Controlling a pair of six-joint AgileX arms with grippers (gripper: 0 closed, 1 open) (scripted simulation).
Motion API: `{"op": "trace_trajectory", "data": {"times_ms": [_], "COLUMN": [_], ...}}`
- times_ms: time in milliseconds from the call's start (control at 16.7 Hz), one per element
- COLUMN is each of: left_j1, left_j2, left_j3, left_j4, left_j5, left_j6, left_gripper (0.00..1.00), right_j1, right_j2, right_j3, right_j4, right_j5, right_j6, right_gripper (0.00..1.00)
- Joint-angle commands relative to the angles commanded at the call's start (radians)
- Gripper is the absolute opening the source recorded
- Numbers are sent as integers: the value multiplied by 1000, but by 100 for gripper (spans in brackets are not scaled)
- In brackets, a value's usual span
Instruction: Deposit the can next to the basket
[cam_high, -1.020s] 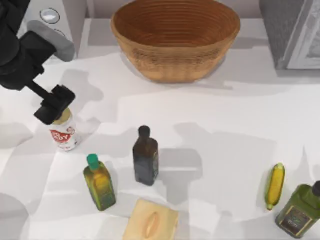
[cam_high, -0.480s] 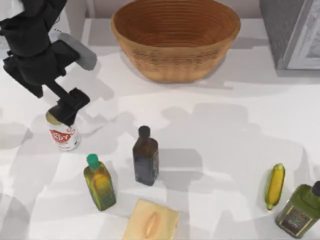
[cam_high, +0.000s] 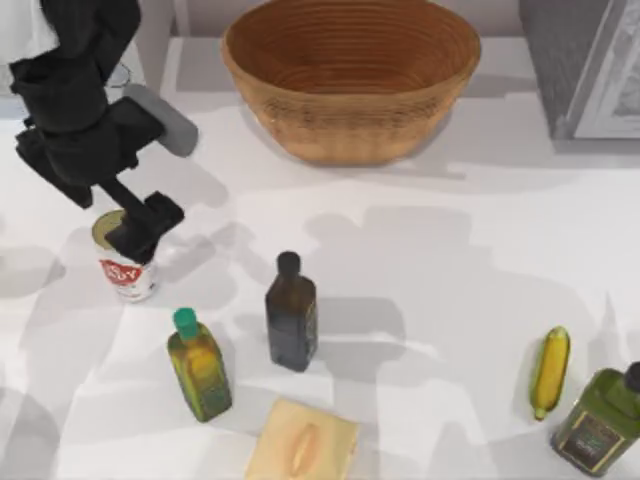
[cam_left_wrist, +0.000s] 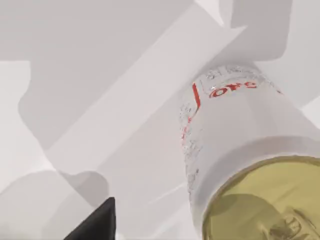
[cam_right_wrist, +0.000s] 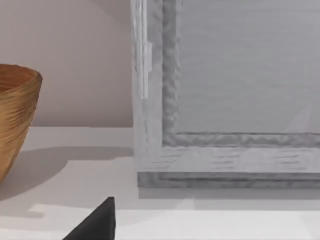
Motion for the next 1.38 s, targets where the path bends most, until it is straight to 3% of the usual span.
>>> {"op": "trace_trajectory", "data": {"times_ms": [240,480,1260,1380], "left_j1": [0,0,0,0], "left_j2": [31,35,35,35], "left_j3": [-97,-107,-107,-107], "left_j4": [135,146,146,146], "left_j5": [0,0,0,0], "left_j6": [0,0,0,0], "left_gripper": [100,100,2,0], "right_j1": [0,0,0,0], "right_j2": [0,0,0,0], "right_j3": [0,0,0,0], "right_j4": [0,0,0,0], "right_j5": [0,0,0,0], "right_j6": [0,0,0,0], "right_gripper": [100,100,100,100]}}
